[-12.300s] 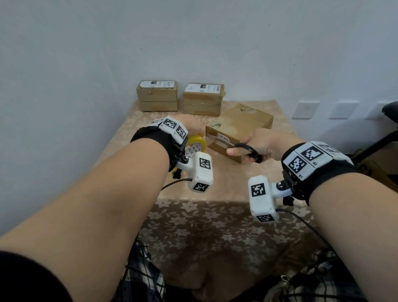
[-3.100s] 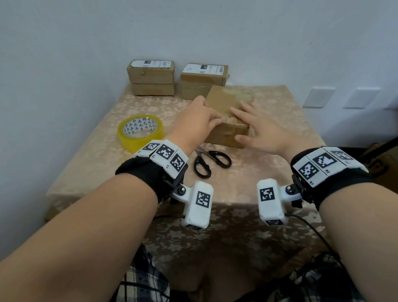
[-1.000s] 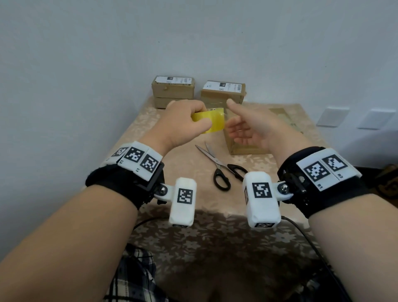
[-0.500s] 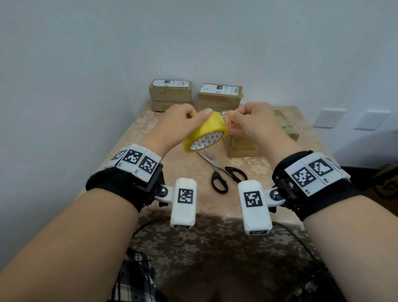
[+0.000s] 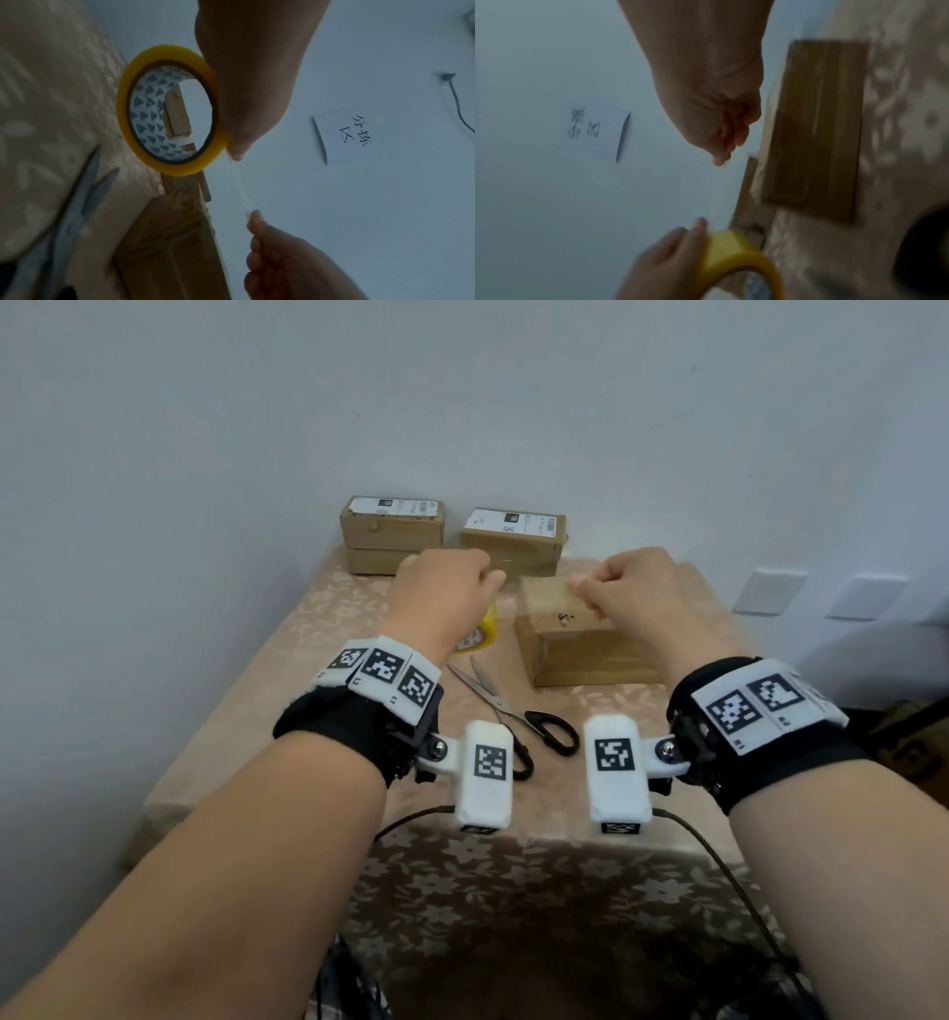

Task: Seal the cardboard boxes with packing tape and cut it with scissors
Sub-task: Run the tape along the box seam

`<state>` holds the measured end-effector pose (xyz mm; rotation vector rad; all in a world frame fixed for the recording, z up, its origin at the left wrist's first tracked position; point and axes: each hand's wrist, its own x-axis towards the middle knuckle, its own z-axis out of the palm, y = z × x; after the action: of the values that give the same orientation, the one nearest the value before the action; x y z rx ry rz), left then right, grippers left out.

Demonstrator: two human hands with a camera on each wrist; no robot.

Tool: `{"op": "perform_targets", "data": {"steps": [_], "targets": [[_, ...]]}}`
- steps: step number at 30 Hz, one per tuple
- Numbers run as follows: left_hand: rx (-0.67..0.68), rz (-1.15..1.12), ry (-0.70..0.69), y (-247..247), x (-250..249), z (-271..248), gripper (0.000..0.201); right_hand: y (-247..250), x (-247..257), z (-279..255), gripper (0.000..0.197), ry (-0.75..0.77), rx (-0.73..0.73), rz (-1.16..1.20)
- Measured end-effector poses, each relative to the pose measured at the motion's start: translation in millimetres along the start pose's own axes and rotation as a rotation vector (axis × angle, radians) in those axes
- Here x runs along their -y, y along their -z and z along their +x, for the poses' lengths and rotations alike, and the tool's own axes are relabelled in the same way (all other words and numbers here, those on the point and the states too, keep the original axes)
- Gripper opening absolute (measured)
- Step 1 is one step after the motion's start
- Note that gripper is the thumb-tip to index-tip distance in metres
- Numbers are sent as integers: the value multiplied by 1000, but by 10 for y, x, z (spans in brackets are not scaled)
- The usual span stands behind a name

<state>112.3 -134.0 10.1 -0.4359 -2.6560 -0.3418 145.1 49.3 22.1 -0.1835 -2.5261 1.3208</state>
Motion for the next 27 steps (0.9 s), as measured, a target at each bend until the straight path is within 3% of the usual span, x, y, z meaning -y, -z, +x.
{"op": "perform_targets", "data": {"steps": [17,25,27], "targets": [[99,107,-21,-307,-222,181,24,-23,-273,212,28,-96,-57,-138],[126,171,-5,-334,-267,161,26,-56,-303,214,12,-72,-27,-262],[117,218,-22,-349,-294,145,25,-54,-330,211,21,-58,-36,-286]]}}
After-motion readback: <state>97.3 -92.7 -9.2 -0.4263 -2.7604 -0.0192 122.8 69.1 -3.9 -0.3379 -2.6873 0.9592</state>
